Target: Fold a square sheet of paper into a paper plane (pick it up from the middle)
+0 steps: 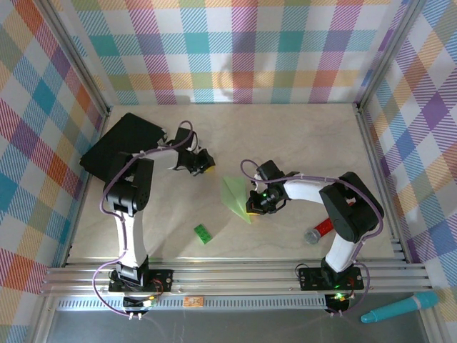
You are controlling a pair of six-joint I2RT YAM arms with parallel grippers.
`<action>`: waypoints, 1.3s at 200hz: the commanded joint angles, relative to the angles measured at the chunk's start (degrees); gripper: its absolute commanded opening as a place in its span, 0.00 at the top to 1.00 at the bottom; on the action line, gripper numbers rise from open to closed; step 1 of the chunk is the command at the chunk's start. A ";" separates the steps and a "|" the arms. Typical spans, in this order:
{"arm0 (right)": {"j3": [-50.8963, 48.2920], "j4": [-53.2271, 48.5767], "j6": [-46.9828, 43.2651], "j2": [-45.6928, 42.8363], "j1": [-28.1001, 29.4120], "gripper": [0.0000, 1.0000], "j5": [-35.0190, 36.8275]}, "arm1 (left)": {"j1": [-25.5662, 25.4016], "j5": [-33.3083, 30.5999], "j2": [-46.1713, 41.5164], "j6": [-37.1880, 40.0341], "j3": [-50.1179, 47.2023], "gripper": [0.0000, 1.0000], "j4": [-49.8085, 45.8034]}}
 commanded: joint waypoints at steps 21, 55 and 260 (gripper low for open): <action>-0.77 -3.01 1.42 -1.61 0.13 0.84 0.62 | -0.10 -0.74 -10.22 -1.34 -2.66 0.79 -1.67; 0.27 3.34 2.77 -9.00 -1.07 0.63 -1.55 | -0.44 -0.82 -22.21 -6.86 -14.40 0.60 2.03; 7.34 9.85 -8.25 5.97 -8.59 0.72 -16.79 | -5.33 -4.97 -45.12 -16.89 -42.47 0.15 8.95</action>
